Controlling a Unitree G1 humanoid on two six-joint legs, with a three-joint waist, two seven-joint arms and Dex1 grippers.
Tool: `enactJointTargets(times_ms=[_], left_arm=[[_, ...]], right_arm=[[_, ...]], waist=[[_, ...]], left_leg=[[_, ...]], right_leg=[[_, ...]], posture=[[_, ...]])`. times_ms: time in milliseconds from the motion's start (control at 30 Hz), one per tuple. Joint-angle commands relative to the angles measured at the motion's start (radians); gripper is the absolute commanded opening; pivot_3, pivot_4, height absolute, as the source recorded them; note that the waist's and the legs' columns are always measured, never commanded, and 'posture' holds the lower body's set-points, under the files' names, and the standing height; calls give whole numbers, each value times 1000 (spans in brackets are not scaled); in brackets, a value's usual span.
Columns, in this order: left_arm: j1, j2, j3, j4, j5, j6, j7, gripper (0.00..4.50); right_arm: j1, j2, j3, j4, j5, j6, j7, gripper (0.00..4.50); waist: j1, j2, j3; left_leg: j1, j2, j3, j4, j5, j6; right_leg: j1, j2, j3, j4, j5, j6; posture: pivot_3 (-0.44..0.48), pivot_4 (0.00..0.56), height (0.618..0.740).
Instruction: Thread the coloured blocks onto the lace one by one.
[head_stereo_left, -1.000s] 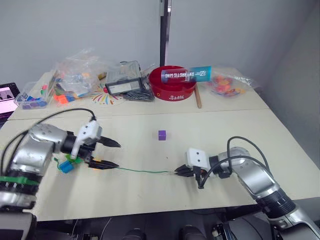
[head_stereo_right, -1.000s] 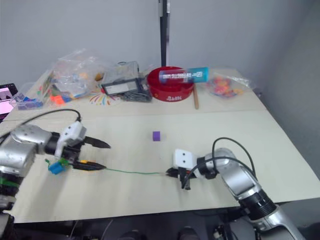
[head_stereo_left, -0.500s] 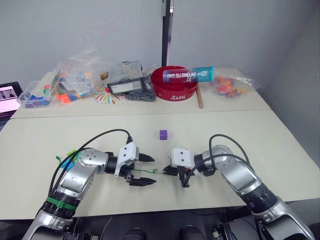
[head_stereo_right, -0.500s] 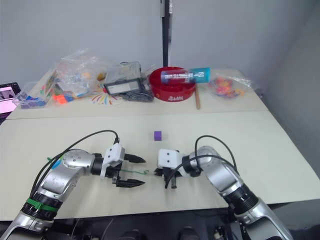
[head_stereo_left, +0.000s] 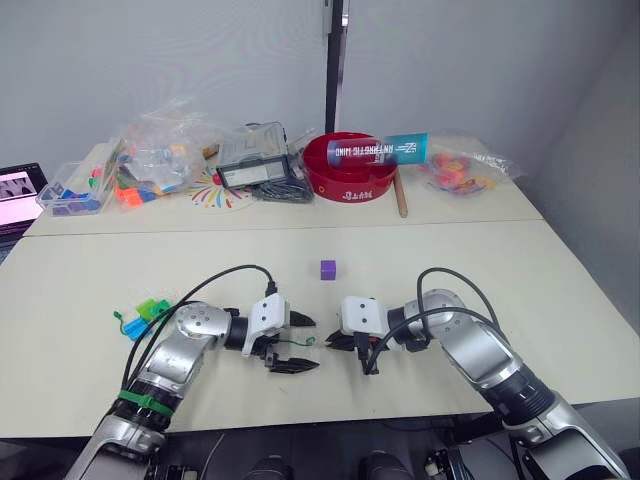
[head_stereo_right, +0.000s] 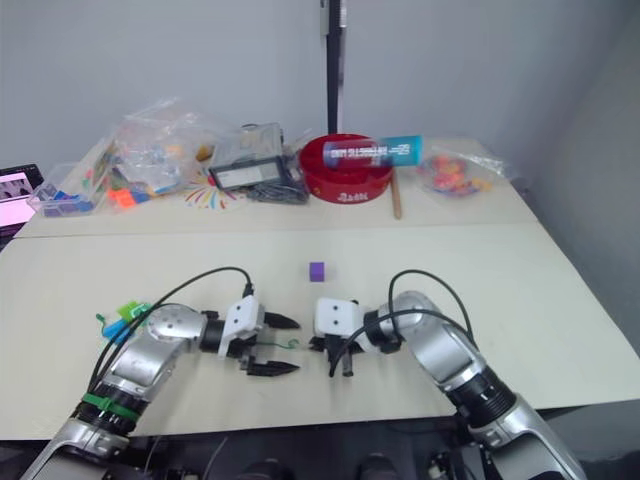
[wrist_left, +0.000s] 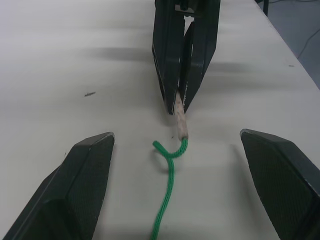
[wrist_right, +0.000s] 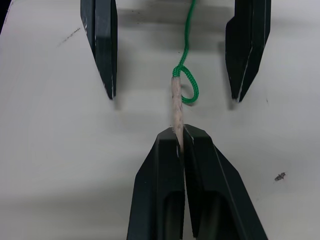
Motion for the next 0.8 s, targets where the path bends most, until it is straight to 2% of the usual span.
enactJointTargets(times_ms=[33,200,433,800], left_arm=[[-29,-22,0,-1,-4,-6,7,3984],[-60,-55,-5,16,0,13,18,2359],[-61,-52,-14,-10,6,41,20,56],[-51,-34,-7,-64,-14,82,19,16]], right_arm=[[-10,-7,-12,-37,5,7,1,0],[-7,-12,-15,-43,7,13,1,0],[-2,-18,-17,-55,10,20,0,0],[-7,-16,-13,-44,11,22,-4,0]], waist=[[0,0,0],[2,0,0],[0,0,0],[1,0,0]], left_leg=[[0,0,0,0,0,0],[0,-1,0,1,0,0],[0,0,0,0,0,0],[0,-1,0,1,0,0]], right_leg=[[0,0,0,0,0,0],[0,-1,0,0,0,0],[0,0,0,0,0,0],[0,0,0,0,0,0]], posture=[[0,150,740],[0,150,740],[0,150,740],[0,150,740]])
